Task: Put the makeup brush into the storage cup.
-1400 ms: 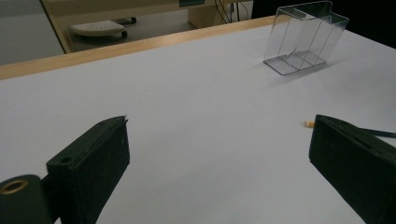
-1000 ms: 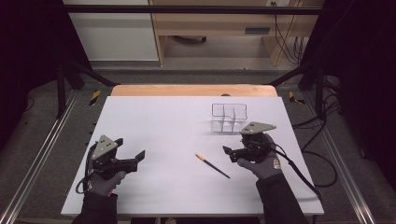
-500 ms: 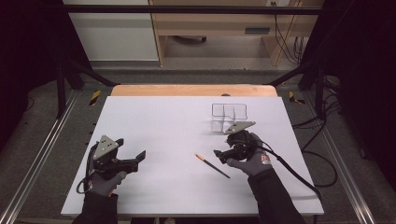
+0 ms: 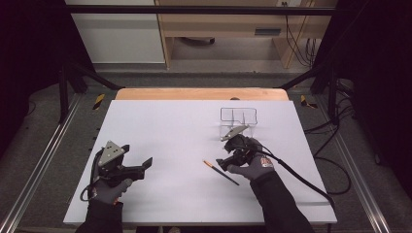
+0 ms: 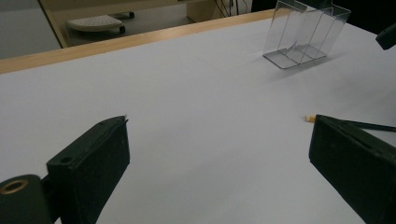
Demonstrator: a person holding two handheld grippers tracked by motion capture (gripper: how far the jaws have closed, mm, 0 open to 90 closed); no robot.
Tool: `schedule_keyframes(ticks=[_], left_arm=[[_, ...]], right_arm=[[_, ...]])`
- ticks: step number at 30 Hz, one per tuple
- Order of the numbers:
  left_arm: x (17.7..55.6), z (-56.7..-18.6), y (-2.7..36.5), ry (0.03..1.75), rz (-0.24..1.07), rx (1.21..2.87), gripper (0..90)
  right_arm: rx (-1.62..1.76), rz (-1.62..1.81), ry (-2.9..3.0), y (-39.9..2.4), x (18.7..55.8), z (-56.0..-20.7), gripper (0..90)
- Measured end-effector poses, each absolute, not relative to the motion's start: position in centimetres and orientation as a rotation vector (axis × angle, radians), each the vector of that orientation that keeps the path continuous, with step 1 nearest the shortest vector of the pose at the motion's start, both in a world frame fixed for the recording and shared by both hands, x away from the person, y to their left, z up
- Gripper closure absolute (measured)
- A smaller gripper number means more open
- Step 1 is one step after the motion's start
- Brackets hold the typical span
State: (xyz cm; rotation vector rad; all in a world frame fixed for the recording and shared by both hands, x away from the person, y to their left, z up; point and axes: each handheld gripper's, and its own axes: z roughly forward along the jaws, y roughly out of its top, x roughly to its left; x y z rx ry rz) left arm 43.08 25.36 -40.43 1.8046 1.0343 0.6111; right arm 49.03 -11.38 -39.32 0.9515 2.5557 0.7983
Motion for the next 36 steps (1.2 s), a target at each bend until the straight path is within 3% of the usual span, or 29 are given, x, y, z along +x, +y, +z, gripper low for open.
schedule_keyframes(ticks=[16,36], left_arm=[[43.1,-40.4,25.5,1.036,0.611,1.804,4.5],[43.0,-40.5,25.2,1.016,0.604,1.819,4.6]], right_arm=[[0.957,0.678,2.642,-9.4,49.7,-40.8,21.3],[0.969,0.578,2.733,-8.3,50.1,-42.8,30.4]])
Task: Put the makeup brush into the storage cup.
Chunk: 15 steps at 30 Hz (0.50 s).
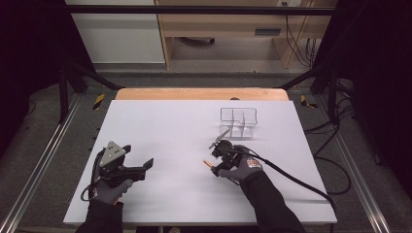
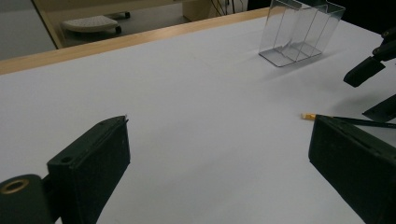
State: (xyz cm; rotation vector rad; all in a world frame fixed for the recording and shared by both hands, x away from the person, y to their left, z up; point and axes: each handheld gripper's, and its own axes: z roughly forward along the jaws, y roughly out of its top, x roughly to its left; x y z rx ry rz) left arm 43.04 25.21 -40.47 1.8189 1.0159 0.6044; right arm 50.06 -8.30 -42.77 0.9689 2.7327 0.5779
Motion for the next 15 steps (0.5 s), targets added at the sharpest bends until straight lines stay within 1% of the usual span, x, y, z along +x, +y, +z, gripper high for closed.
schedule_keyframes(ticks=[5,15], left_arm=[[43.0,-40.4,25.2,1.012,0.604,1.819,4.6],[43.0,-40.4,25.2,1.014,0.602,1.82,4.8]], right_arm=[[0.969,0.558,2.751,-8.1,50.1,-43.0,33.9],[0.959,0.485,2.795,-7.8,50.2,-43.9,45.7]])
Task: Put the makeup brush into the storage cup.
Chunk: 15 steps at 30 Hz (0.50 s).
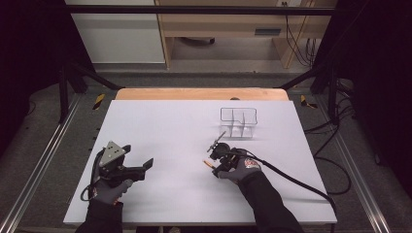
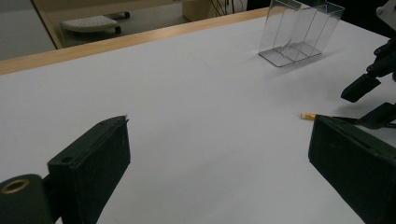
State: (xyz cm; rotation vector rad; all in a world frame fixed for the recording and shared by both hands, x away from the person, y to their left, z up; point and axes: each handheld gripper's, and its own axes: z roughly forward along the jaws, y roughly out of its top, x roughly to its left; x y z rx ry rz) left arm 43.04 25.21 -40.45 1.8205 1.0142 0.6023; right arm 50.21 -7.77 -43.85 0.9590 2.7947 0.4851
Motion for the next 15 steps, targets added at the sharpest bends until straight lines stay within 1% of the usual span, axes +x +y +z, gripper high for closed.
schedule_keyframes(ticks=[15], left_arm=[[43.08,-40.51,25.15,1.012,0.599,1.829,5.0]], right_arm=[[0.956,0.401,2.836,-7.57,50.47,-44.42,60.7]])
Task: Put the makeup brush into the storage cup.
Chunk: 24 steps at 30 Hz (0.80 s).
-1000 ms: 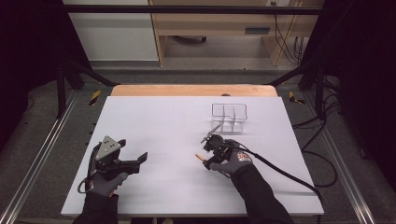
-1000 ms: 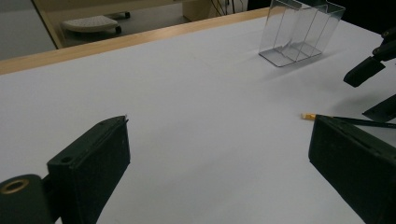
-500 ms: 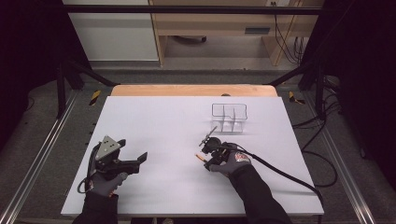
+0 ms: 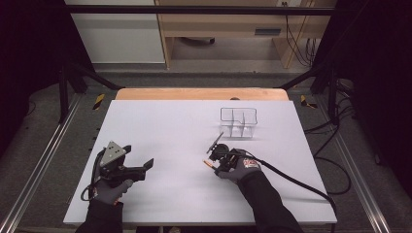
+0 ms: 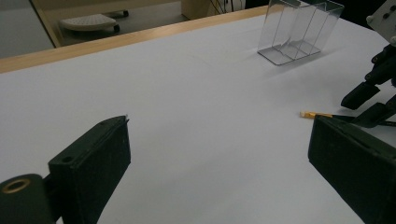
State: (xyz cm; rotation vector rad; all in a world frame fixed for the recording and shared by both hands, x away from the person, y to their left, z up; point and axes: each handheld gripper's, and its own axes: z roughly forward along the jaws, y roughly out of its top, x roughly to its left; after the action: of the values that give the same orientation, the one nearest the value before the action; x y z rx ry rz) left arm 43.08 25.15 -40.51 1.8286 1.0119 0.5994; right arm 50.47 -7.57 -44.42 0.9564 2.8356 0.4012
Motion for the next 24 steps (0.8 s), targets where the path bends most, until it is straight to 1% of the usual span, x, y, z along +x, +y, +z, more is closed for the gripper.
schedule_keyframes(ticks=[16,24], left_arm=[[43.1,-40.5,25.2,1.013,0.598,1.827,5.2],[43.1,-40.5,25.2,1.013,0.597,1.83,5.3]], right_arm=[[0.922,0.342,2.873,-6.6,50.5,-44.7,75.1],[0.937,0.319,2.899,-6.5,50.8,-44.6,78.8]])
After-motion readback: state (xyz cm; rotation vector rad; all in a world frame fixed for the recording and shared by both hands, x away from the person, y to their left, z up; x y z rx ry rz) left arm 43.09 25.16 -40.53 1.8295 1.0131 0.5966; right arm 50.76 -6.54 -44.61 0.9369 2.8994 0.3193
